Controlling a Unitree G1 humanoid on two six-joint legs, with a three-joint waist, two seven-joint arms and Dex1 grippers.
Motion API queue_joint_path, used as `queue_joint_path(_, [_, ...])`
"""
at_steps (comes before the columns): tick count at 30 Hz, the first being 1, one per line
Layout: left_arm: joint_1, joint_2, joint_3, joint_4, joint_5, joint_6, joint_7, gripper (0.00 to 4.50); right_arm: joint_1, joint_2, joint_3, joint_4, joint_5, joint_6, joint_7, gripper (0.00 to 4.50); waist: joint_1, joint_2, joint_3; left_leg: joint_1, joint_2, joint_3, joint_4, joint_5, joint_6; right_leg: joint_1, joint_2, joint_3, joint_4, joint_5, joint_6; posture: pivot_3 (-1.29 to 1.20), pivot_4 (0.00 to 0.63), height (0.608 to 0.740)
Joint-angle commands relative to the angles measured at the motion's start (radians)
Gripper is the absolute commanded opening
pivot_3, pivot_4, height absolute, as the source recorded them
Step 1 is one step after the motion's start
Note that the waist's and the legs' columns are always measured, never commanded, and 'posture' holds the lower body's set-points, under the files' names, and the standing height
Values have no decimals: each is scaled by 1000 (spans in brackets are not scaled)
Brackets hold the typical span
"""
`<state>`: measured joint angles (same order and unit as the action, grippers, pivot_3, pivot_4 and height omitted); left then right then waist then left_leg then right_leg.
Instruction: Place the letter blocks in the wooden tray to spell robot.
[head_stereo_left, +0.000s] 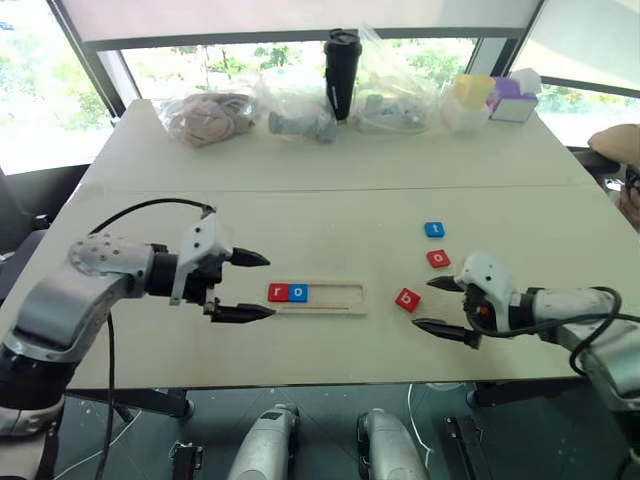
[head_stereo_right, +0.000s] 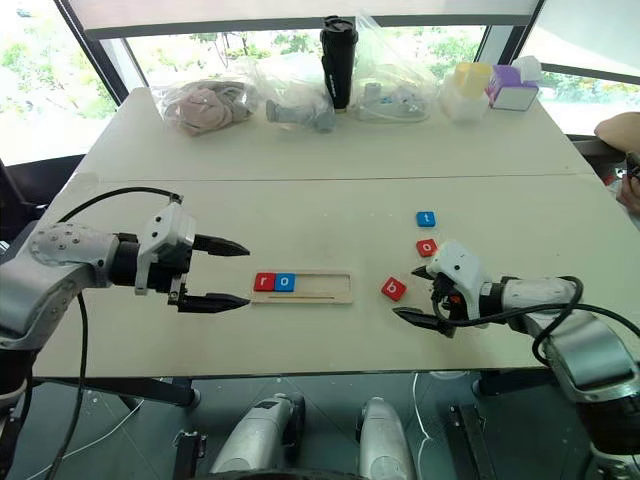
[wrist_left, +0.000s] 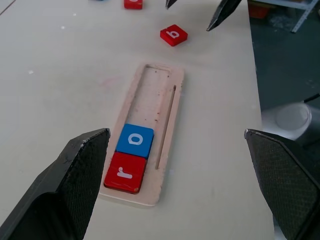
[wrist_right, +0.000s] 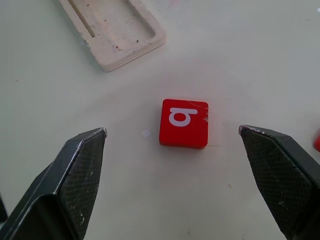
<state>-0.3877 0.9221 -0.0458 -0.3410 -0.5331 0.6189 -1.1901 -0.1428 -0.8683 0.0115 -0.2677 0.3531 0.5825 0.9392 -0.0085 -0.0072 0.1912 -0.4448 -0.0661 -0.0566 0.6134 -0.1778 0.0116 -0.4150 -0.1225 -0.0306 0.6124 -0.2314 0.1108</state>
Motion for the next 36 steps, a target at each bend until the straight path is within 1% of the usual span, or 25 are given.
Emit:
queue_joint_path(1, [21,-6,25,-49,-10,2,28,4500,-28,30,17,12,-25,-24,-23,4404,2,0,0,-1,0,0,-1,0,0,-2,0,0,0,0,0,0,150,740])
queue_joint_path(5, [89,-3,42,-80,-18,16,59,4500,-35,60,30,-7,-56,19,-88,4404,2,0,0,-3,0,1,-1,1,2,-5,3,0,2,0,1,0,150,740])
queue_joint_path(8, [110,-4,57,-90,-22,21,82,4500,-11,78,13,-55,-39,70,-127,4404,5,0,0,-3,0,1,-1,1,1,-5,3,0,3,0,0,0,150,740])
queue_joint_path(12, [123,1,65,-91,-23,19,87,4500,32,82,-13,-125,-13,118,-146,4404,21,0,0,0,1,1,0,0,-1,-3,3,0,3,0,0,0,150,740])
queue_joint_path(17, [103,-4,44,-67,-7,4,80,4500,55,87,-22,-143,-8,132,-170,4404,22,0,0,0,1,1,0,0,-1,-3,3,0,3,0,0,0,150,740])
queue_joint_path(18, [98,-5,38,-62,-2,-1,77,4500,60,88,-23,-144,-8,133,-174,4181,22,0,0,0,1,1,0,0,-1,-3,3,0,3,0,0,0,150,740])
queue_joint_path(20, [91,-6,33,-56,3,-6,74,4500,69,90,-27,-148,-5,138,-184,3535,22,0,0,0,1,1,0,0,-1,-3,4,0,3,0,0,0,150,740])
queue_joint_path(22, [85,-7,31,-49,5,-9,71,4500,76,90,-29,-151,-5,140,-193,2540,22,0,0,0,1,1,0,0,-1,-3,4,0,3,0,0,0,150,740])
queue_joint_path(23, [84,-7,30,-46,7,-12,70,4500,78,90,-30,-151,-6,139,-197,1953,22,0,0,0,1,1,0,0,-1,-3,4,0,3,0,0,0,150,740])
queue_joint_path(24, [83,-8,29,-44,8,-14,70,4500,79,91,-31,-151,-7,139,-200,1482,22,0,0,0,1,1,0,0,-1,-3,4,0,3,0,0,0,150,740])
queue_joint_path(25, [83,-8,28,-43,8,-16,70,4500,74,90,-28,-150,-11,133,-202,1148,22,0,0,0,1,1,0,0,-1,-3,4,0,3,0,0,0,150,740])
queue_joint_path(26, [84,-8,27,-43,8,-18,71,4500,70,89,-26,-149,-14,128,-203,1148,22,0,0,0,1,1,0,0,-1,-3,4,0,3,0,0,0,150,740])
queue_joint_path(31, [86,-2,34,-33,8,-22,62,4500,-52,110,-17,-178,32,171,-192,1148,19,0,0,0,2,2,1,0,-1,-3,4,0,3,1,-1,0,150,740])
queue_joint_path(33, [82,7,40,-27,7,-24,53,4500,-159,124,35,-182,61,188,-147,1148,17,0,0,0,2,2,1,1,0,-3,4,0,3,1,-1,0,150,740])
queue_joint_path(36, [73,8,36,-19,15,-26,51,4500,-277,142,129,-173,93,195,-50,1148,17,0,0,0,4,3,1,1,1,-4,5,0,3,2,-2,0,150,740])
